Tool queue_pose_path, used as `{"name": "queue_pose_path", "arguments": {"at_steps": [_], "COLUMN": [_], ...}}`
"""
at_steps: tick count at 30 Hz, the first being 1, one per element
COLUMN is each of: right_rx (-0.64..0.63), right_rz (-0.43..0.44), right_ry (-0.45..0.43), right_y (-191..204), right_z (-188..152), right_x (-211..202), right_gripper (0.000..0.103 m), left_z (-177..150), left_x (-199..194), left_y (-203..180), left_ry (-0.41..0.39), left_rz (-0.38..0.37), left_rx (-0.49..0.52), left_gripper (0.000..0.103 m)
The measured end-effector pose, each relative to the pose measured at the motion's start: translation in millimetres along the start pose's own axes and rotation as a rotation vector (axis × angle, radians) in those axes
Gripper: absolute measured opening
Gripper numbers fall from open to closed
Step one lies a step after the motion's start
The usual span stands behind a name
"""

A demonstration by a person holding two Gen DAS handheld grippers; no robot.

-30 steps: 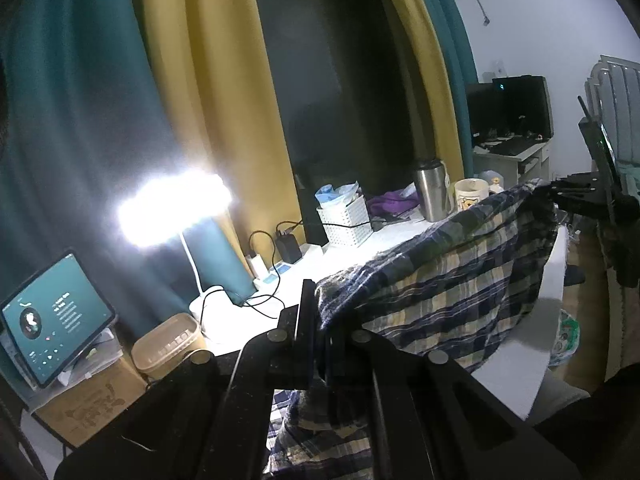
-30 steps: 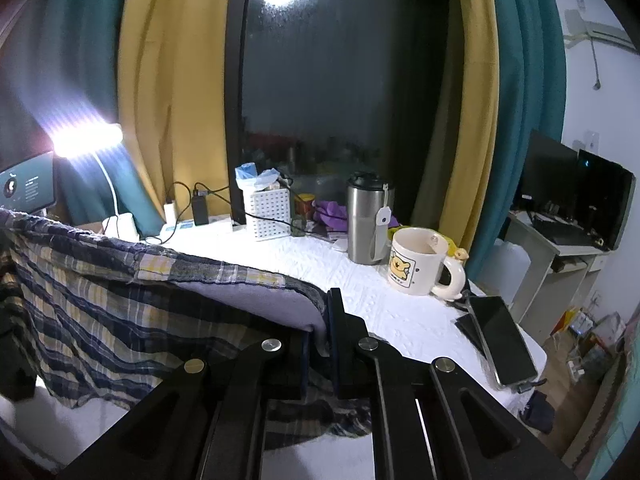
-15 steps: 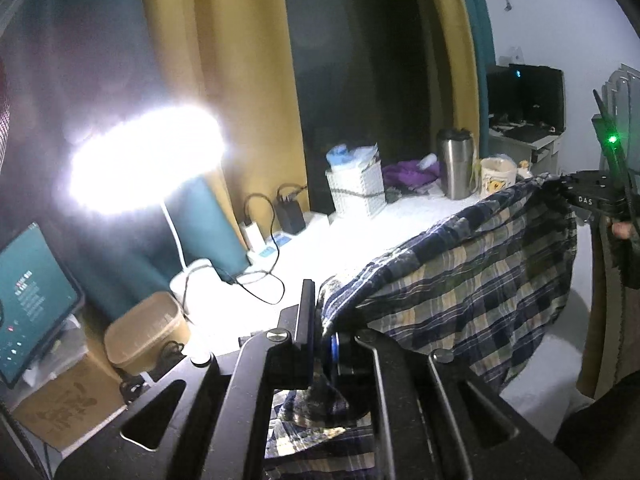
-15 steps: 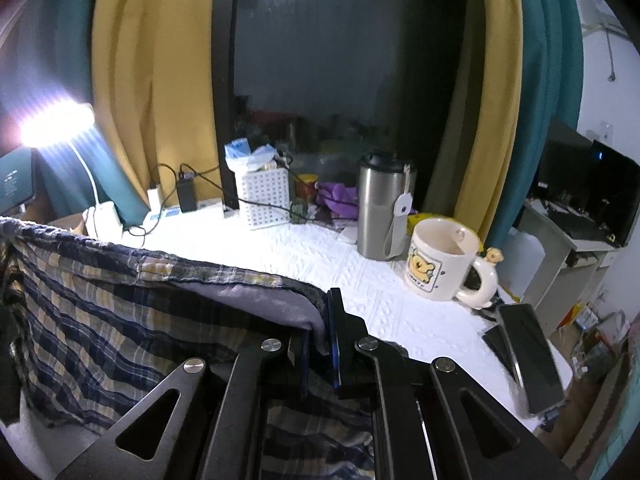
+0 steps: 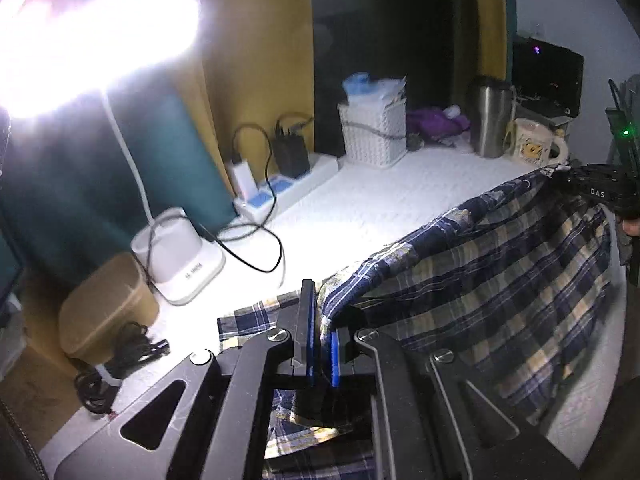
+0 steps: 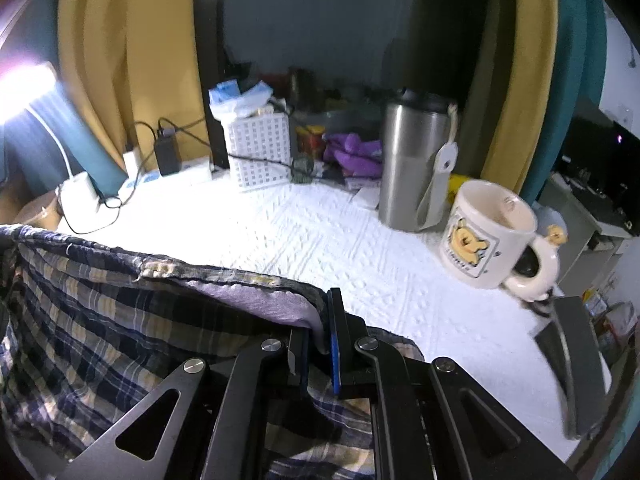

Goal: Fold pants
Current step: 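Lower the folded pants onto the table and open both grippers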

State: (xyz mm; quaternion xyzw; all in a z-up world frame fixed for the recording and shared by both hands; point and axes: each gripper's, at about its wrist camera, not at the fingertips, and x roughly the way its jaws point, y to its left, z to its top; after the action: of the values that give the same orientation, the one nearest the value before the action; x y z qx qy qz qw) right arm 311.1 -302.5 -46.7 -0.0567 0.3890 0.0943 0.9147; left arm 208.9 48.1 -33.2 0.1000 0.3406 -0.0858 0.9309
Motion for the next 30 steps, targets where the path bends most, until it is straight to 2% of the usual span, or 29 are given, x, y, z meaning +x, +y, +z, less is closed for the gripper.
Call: {"name": "queue_pose_path", "arguments": {"at_steps": [4,8,13,17,22,26,27,29,30], "right_rx": [0.004,-0.001,0.001,0.003,-0.014,-0.032,-0.034,-0.032,-0.030], "right_rz": [0.001,0.001,-0.001,0.001,-0.015,-0.032,-0.034,-0.037,-0.038], "right_ry": [0.039,0.079,0.120,0.125,0.136,0.129,0.127,0.119,0.116], "right_y": [0,1,1,0,4,8,8,9,9], "right_z": [0,0,-2,-3,-2,2,2,3,3], "right_x": [24,43,58,63,64,61,60,56,53], "right_gripper": [0.008,0.008,0.008,0.008,0.009,0.009,0.009,0.010,0.010], "left_z": [-5,-10,-24,-31,-38,-38,-38,-38,-39], "left_x": [28,56,77,85,87,68,59,50,45], "left_y": [6,20,36,50,78,83,82,80,77], "left_ry": [0.057,0.112,0.161,0.183,0.202,0.179,0.163,0.147,0.139], "left_rz": [-0.013,-0.002,0.032,0.061,0.142,0.114,0.095,0.057,0.023], "left_rx": [-0.013,-0.074,-0.121,-0.154,-0.227,-0.247,-0.257,-0.276,-0.285], "left_gripper": [0.009,0.015,0.016,0.016,0.016,0.017,0.019,0.041,0.043]}}
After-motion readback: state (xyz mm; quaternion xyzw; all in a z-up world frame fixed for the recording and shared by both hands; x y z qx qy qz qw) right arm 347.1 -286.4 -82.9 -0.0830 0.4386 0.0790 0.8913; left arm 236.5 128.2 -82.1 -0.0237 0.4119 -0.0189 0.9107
